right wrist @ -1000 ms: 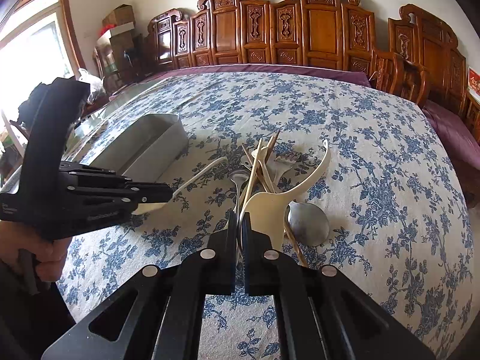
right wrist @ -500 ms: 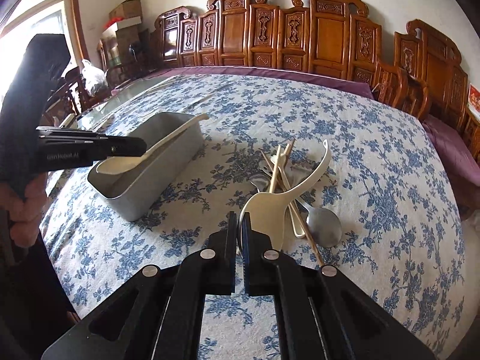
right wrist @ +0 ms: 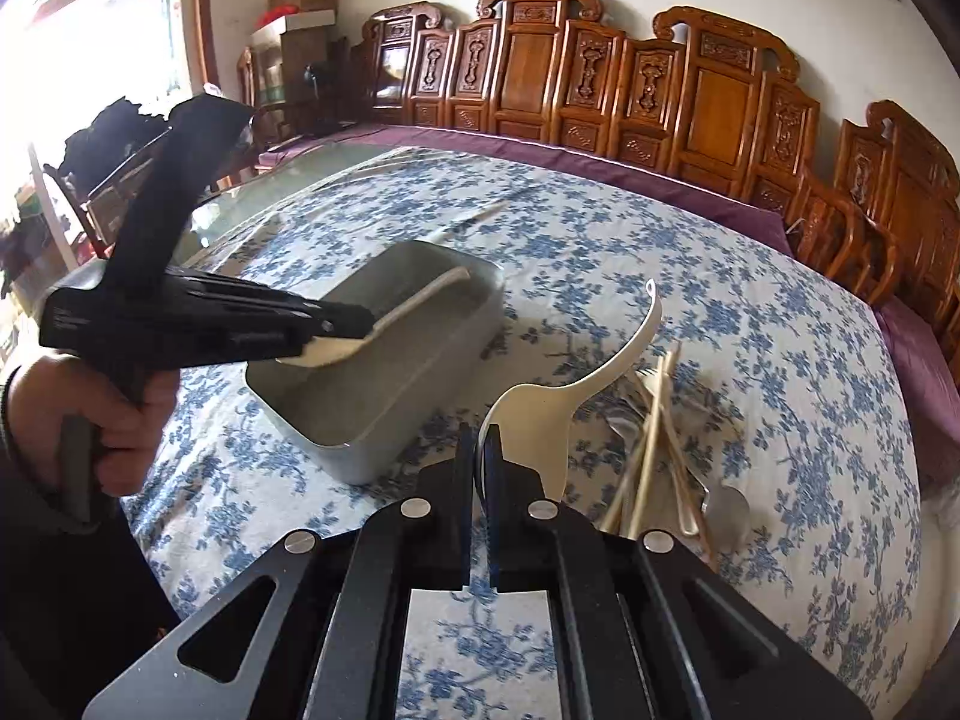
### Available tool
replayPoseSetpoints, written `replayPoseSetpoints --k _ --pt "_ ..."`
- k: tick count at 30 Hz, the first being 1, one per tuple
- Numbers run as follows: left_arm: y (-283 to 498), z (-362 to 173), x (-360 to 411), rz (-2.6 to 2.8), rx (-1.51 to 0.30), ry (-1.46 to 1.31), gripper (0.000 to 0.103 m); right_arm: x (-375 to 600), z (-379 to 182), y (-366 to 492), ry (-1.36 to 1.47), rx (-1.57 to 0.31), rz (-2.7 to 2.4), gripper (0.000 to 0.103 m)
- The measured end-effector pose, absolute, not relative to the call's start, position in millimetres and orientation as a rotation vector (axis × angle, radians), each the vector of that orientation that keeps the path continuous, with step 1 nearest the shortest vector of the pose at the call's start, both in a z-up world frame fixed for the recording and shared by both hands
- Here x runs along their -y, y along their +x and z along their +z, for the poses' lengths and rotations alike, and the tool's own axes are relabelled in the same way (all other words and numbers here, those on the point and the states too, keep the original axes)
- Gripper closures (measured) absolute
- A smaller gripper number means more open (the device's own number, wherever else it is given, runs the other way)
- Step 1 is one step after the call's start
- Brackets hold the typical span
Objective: Organize utensils
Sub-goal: 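Lower both white spoons into the grey tray and open both tools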
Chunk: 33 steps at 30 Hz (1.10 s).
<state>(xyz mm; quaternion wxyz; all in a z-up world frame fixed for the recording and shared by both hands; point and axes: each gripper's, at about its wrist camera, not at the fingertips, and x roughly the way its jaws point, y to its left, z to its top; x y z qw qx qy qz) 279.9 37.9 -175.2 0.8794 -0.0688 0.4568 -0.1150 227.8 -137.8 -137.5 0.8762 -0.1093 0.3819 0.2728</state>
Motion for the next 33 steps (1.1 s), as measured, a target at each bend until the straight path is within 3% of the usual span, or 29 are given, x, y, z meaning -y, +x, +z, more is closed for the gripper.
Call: replayPoseSetpoints --k 8,12,33 --pt "288 -189 -45 -0.226 -0.993 -0.123 0.102 104 -135 230 -0.257 -0.813 0.606 0.099" --pt "289 -181 -50 -0.221 -0.975 -0.120 0.087 92 -137 233 -0.275 -0.825 0.614 0.099" --pt "292 -144 -119 -0.082 -0.877 -0.127 0.085 19 -170 259 -0.245 -0.880 0.781 0.099"
